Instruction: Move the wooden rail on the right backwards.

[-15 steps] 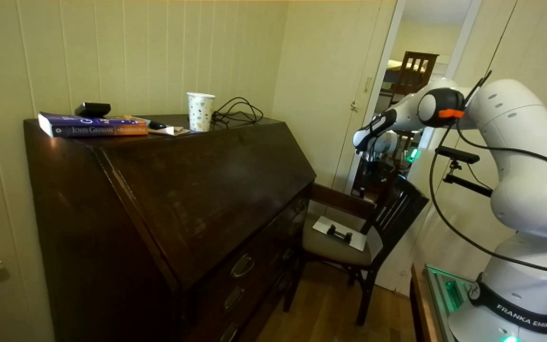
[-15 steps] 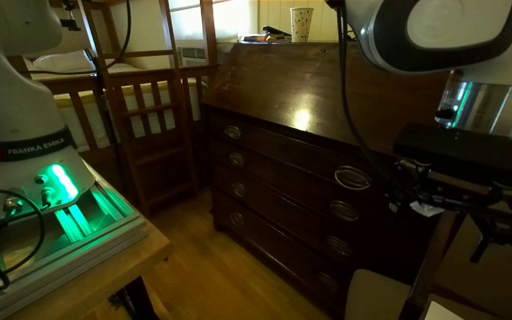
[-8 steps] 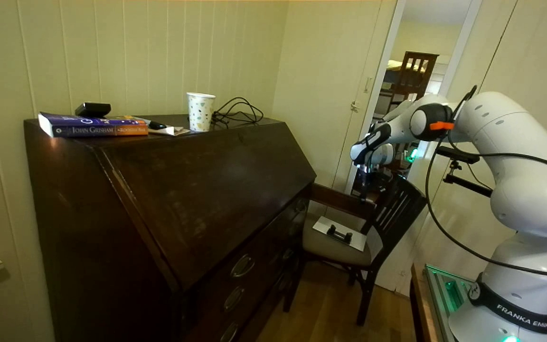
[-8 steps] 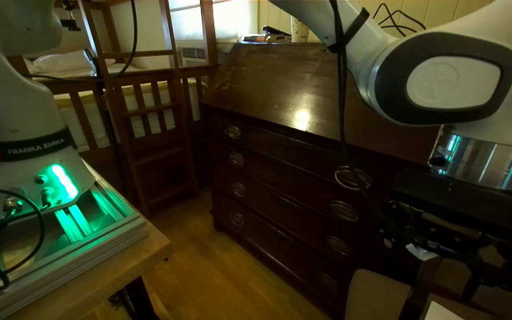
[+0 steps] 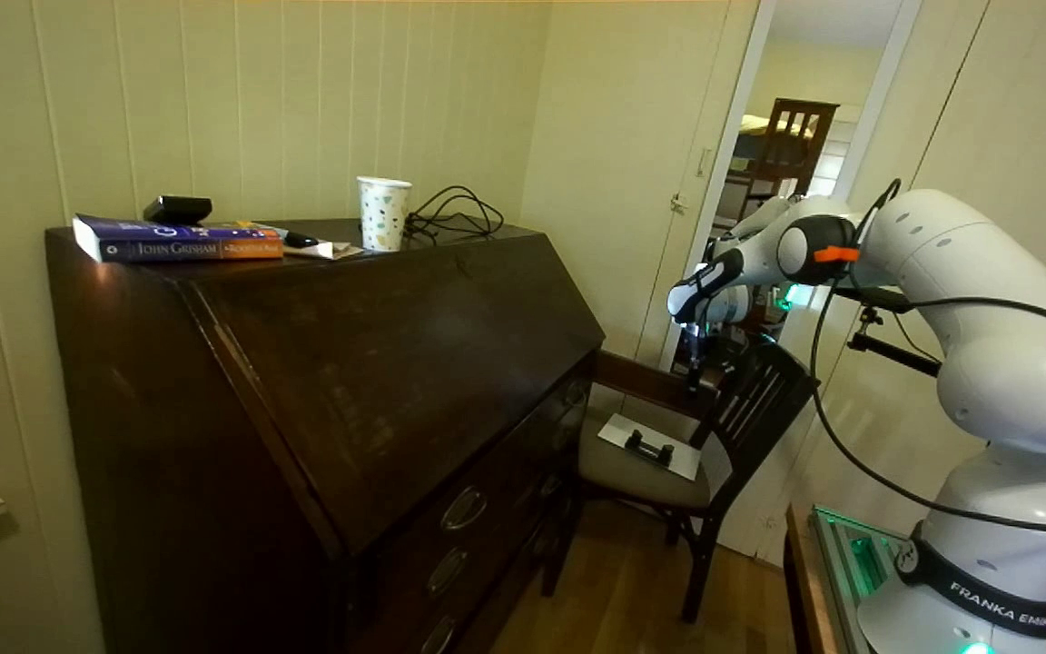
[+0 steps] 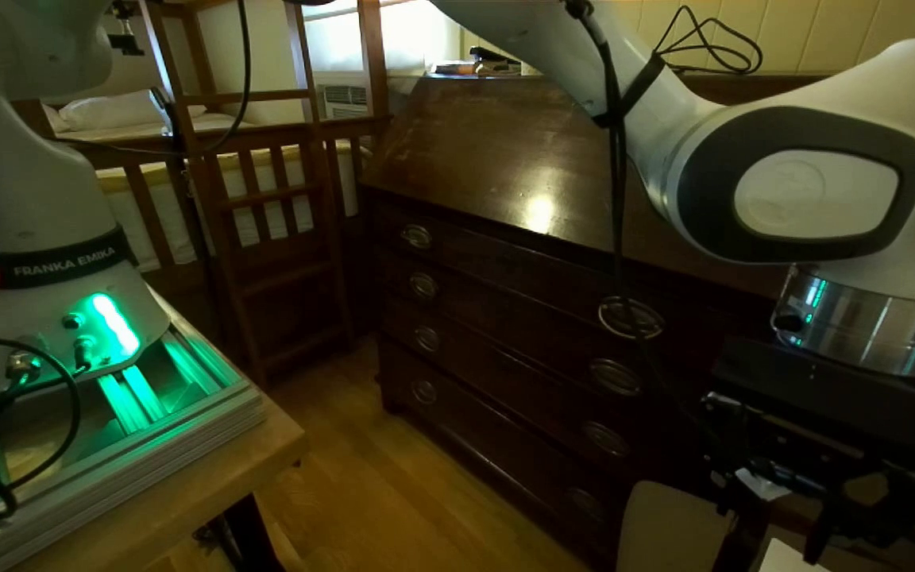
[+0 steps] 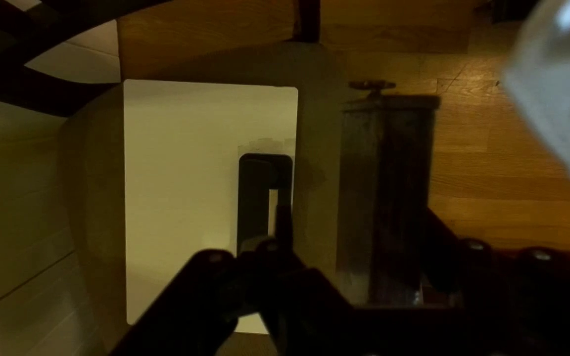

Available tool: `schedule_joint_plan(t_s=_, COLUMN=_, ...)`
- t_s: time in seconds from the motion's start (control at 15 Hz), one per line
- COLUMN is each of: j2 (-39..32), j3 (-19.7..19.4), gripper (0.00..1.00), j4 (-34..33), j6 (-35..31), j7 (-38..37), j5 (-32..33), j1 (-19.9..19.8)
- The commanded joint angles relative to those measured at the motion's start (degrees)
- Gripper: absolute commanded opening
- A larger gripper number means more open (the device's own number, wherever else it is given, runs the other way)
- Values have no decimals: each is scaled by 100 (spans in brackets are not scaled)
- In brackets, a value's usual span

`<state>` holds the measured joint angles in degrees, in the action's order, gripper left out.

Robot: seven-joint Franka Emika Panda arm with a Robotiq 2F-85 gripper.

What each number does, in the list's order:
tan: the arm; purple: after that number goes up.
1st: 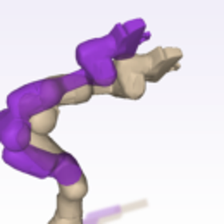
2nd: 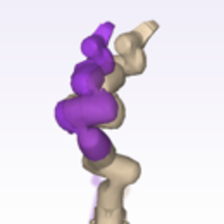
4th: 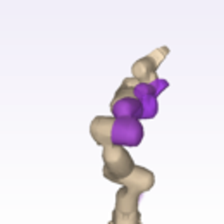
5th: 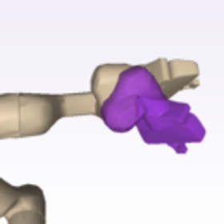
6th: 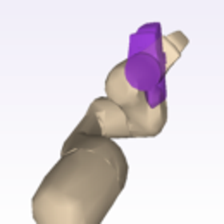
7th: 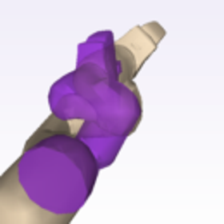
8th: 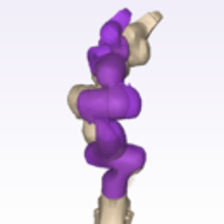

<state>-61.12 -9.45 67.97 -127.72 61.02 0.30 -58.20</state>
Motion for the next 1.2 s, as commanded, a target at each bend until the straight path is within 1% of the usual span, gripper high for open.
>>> schedule_joint_plan(t_s=0.0, j2=-207, j3=18, gripper=31, j4=-397, j6=103, j7=-92, j5=170, j1=-67)
schedule_joint_plan(t_s=0.07, j2=-181, j3=-77, gripper=25, j4=-357, j6=88, j7=-41, j5=76, j1=-6)
schedule_joint_plan(t_s=0.33, j2=-60, j3=-82, gripper=0, j4=-272, j6=310, j7=-8, j5=99, j1=53)
schedule_joint_plan(t_s=0.4, j2=-37, j3=-91, gripper=5, j4=-261, j6=306, j7=-39, j5=96, j1=61)
schedule_joint_plan(t_s=0.6, j2=-33, j3=-15, gripper=6, j4=-405, j6=357, j7=-95, j5=-15, j1=40)
schedule_joint_plan(t_s=0.67, j2=-74, j3=131, gripper=6, j4=-601, j6=496, j7=-161, j5=14, j1=-44)
schedule_joint_plan(t_s=0.8, j2=-128, j3=173, gripper=6, j4=-913, j6=787, j7=-215, j5=-12, j1=-25)
schedule_joint_plan(t_s=0.93, j2=-124, j3=215, gripper=6, j4=-1229, j6=1326, j7=-330, j5=-52, j1=13)
schedule_joint_plan(t_s=1.13, j2=-329, j3=199, gripper=6, j4=-1742, j6=1738, j7=-589, j5=31, j1=90)
